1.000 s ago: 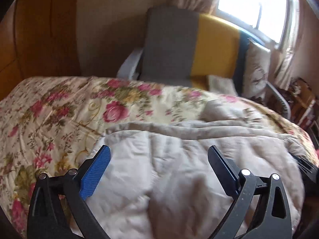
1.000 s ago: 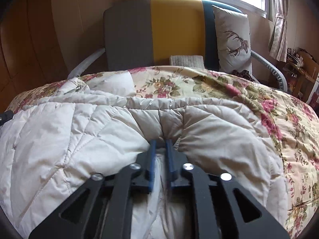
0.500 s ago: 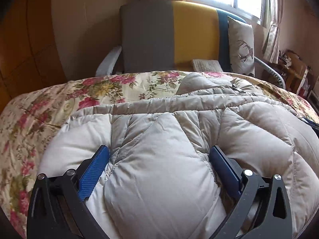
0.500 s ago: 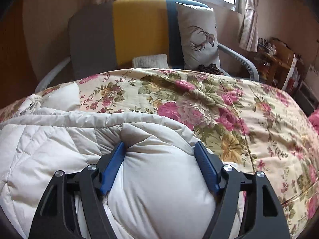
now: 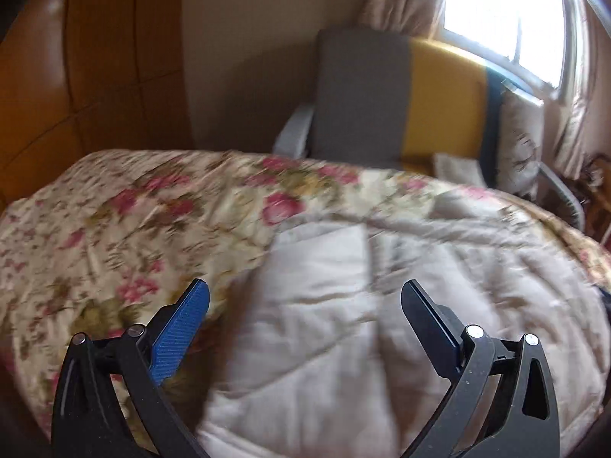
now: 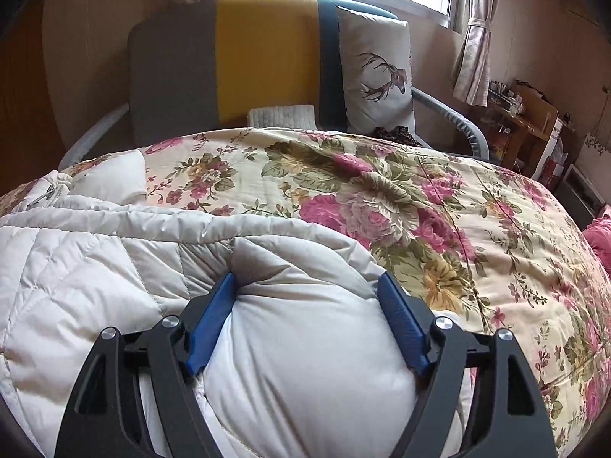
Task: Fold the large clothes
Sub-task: 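Press the folded jacket flat with the right tool while the left tool tucks its side edge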
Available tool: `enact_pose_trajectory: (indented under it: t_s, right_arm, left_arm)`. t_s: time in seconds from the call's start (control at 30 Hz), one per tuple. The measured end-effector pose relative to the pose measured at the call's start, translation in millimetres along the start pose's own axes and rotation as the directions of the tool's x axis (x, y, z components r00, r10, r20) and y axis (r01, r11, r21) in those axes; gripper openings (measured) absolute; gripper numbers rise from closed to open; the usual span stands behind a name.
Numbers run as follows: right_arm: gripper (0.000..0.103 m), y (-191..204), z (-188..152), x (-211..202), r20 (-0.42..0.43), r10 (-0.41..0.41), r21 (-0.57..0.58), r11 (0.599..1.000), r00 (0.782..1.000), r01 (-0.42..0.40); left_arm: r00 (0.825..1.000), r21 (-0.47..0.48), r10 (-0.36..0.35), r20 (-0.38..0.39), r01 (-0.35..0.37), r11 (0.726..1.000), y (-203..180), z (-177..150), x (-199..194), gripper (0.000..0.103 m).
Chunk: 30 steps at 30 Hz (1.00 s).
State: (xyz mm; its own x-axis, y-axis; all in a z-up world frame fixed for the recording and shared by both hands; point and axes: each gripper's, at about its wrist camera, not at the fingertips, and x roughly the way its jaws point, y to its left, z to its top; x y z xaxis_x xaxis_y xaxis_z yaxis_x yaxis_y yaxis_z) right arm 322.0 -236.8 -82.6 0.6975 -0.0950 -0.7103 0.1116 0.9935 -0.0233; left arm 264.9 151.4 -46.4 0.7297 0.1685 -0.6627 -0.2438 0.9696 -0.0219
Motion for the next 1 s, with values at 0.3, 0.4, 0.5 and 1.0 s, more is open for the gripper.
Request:
enact_pose_trajectory:
  t_s: [0.3,0.4,0.5,1.0]
  right_arm:
    - [0.079,-0.3,-0.3,-1.8,-0.001,0.003,-0.004,1.0,1.0,-0.003]
    - [0.086,-2.6,4.0,-3.6,-0.036,0.038,-0.002,0.999,0.999,-0.038]
    - [0.094,-4.5,7.4,-27.8,-0.016,0.049,-0.005,0.999,0.999,-0.049]
    - [0.101,57.8,-81.5,-140.7,0.13,0.097,-0.146,0.986,0.987,-0.078]
  left_arm:
    - [0.957,-0.244,-0.212,-0.198,0.161,0.956,51.0,-28.0,53.0,0.1]
    - [0.951,-0.266,-0.236,-0.198,0.18,0.947,53.6,-27.9,45.2,0.1]
    - [0.958,-0.266,-0.239,-0.156,0.193,0.945,56.7,-30.0,26.4,0.1]
    - [0.946,-0.343,-0.314,-0.077,0.27,0.9,76.8,-67.4,-14.1,0.1]
